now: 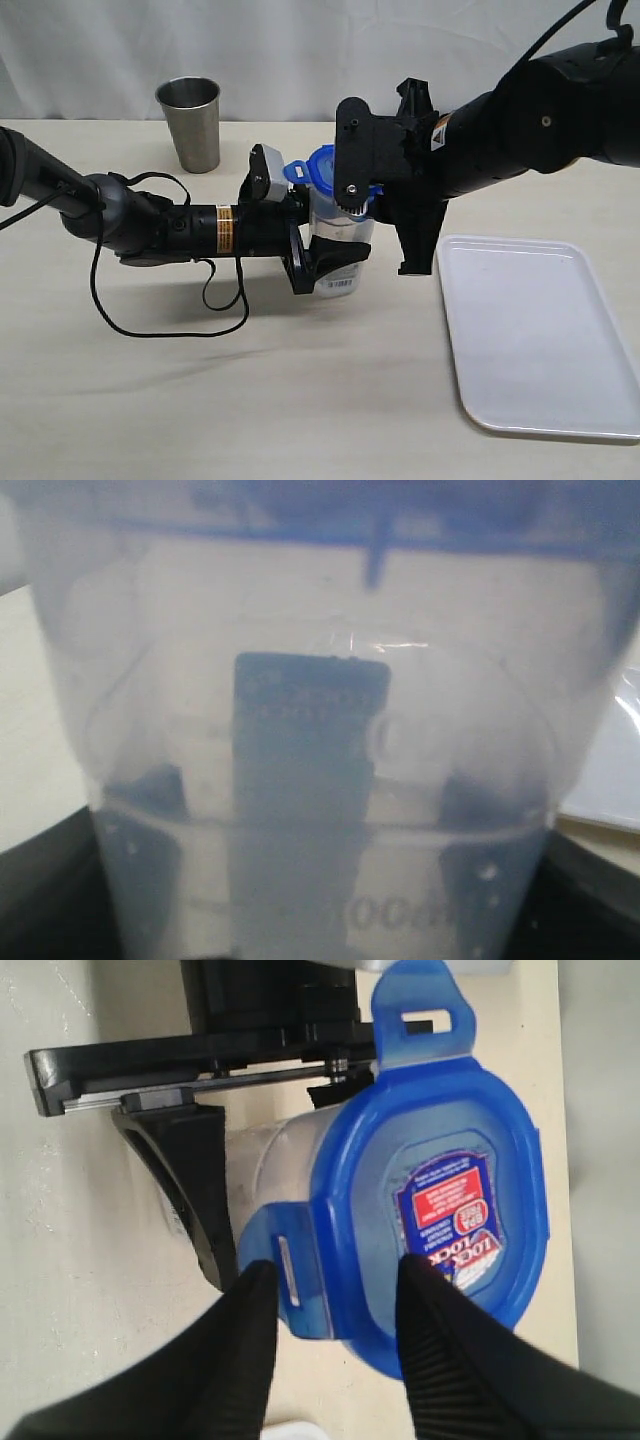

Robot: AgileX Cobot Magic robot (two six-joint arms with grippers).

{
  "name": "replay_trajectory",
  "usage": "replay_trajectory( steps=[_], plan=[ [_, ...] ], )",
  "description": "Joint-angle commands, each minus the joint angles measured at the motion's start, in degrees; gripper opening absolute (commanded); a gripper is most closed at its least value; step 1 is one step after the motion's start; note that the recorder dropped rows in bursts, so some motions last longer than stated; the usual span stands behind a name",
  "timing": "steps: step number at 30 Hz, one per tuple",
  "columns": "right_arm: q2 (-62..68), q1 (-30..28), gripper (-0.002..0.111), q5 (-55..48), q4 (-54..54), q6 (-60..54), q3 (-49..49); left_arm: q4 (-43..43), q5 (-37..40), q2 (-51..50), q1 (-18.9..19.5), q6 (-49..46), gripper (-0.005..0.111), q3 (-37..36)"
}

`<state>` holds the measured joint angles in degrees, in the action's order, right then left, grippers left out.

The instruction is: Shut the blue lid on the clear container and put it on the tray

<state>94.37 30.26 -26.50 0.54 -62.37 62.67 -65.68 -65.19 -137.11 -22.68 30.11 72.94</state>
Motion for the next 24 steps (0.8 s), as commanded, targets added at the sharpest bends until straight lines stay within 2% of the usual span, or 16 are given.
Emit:
replay_trajectory(
  steps=[1,5,9,13,16,24],
  plan=[
    [2.9,-0.1,0.036,-7.2,0.5,0.9,-1.7,-5.9,-2.4,0.5,-1.2,0.3,0.0,-0.1],
    [2.9,-0.1,0.048,-5.0,1.6,0.1,-1.7,-5.9,-2.4,0.5,-1.2,2.6,0.0,-0.1],
    [3.0,-0.1,0.046,-3.3,1.6,1.1,-1.7,-6.0,-2.4,0.5,-1.2,2.7,0.0,-0.1],
    [4.8,3.6,0.046,-0.1,0.5,1.9,-1.7,-6.9,-2.4,0.5,-1.2,2.9,0.0,-0.1],
    [6.5,3.8,0.037,-1.1,-4.6,6.9,-1.7,-7.4,-2.4,0.5,-1.2,3.2,0.0,-0.1],
    [5.7,3.8,0.037,-2.0,-9.9,12.4,-1.7,-7.4,-2.5,0.5,-1.2,3.1,0.0,-0.1]
  ],
)
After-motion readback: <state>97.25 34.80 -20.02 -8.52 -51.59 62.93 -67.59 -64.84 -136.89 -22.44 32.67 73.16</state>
